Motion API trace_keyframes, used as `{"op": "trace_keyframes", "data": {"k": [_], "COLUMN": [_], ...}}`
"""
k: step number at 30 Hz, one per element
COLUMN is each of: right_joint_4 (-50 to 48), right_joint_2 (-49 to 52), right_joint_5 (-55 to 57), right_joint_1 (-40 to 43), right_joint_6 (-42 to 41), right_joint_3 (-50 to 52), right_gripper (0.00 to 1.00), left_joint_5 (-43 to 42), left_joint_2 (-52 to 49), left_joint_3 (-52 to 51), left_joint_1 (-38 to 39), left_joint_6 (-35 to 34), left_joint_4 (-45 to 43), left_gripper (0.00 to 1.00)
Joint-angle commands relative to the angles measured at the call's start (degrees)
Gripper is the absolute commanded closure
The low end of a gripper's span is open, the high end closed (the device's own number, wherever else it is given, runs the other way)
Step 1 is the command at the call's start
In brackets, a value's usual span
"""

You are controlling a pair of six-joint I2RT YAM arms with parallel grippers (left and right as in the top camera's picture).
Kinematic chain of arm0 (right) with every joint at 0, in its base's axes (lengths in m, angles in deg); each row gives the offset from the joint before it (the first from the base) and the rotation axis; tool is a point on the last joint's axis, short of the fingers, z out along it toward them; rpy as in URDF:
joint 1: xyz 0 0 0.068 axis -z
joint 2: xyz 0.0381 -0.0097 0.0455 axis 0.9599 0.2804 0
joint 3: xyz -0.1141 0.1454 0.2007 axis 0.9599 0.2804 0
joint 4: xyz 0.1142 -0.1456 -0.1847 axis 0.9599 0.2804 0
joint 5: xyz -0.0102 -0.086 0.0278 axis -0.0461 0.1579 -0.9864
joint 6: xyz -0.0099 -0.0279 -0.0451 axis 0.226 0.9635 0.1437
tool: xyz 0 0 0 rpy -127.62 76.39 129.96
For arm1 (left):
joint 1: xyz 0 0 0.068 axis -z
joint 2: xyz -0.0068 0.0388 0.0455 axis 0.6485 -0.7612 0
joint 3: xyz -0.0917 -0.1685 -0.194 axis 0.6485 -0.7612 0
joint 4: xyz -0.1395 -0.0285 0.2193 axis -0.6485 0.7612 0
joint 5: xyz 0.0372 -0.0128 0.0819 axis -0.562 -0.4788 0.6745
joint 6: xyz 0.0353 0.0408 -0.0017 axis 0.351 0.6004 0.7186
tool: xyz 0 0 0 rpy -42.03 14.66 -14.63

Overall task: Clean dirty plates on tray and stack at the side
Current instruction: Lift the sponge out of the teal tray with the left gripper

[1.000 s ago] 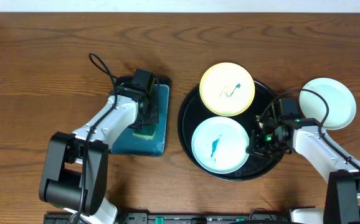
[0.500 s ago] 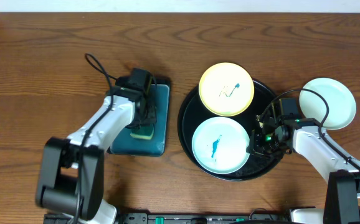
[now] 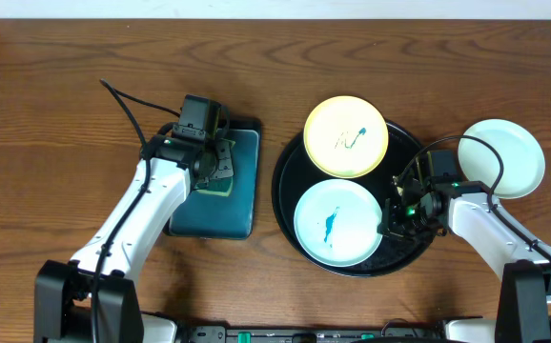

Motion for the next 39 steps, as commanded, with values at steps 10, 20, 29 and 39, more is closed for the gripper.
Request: {"op": "trace_keyframes", "data": {"k": [10,20,29,39], "right_joint_4": [-0.74,-0.74,-0.72,-0.7], "right_joint_2": [0.26,0.26,0.26,0.26], "right_joint_5": [1.22,1.22,1.2,1.2], "right_joint_1": [-0.5,-0.5,-0.5,-0.5], "right_joint_6": [-0.57,-0.57,-0.57,-0.57], "right_joint_3": [0.39,0.39,0.39,0.39], "right_gripper": [0.99,0.99,0.99,0.99], "left_joint_5": [0.42,0.42,0.39,0.37], "left_joint_2": [-6.75,-14.62,-18.1,-18.08], "left_joint_3": [-1.55,-1.55,-1.55,-1.55], "left_joint_1": [-0.2,-0.2,-0.2,-0.2], "left_joint_6": [0.55,0.55,0.52,0.52], "left_joint_4": [-0.07,-0.48,-0.46,-0.42], "left_gripper": [0.92,0.92,0.92,0.92]}}
